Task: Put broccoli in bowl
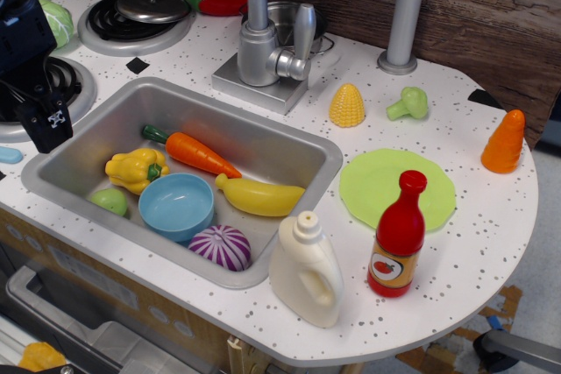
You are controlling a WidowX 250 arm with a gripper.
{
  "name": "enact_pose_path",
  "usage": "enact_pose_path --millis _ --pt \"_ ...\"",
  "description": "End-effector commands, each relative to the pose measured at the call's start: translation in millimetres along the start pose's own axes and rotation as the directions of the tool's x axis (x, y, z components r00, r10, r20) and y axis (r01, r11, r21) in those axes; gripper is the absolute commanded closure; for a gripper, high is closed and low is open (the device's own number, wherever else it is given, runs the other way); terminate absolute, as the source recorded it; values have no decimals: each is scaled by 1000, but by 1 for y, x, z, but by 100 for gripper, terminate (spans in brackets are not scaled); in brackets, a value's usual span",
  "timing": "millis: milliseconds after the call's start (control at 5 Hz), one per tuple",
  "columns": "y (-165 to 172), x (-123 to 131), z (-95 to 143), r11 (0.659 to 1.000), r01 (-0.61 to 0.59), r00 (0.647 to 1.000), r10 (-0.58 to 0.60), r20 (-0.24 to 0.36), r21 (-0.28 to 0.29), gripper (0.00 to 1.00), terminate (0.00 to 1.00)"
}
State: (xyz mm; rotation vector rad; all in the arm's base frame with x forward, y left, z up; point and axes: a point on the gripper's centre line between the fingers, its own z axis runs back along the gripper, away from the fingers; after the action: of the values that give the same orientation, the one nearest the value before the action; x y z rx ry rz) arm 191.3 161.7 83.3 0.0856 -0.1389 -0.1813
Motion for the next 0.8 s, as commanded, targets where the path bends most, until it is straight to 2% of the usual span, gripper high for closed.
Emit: enact_pose_path --millis 0,200,400,600 --pt "0 0 0 1000 0 1000 0 0 0 0 0" --pt "-39 60 12 1000 9 997 -9 70 -5 0 0" --pt "-79 118 15 999 34 994 -32 103 -18 0 0" --pt "-118 172 34 1000 -13 992 12 122 10 0 0"
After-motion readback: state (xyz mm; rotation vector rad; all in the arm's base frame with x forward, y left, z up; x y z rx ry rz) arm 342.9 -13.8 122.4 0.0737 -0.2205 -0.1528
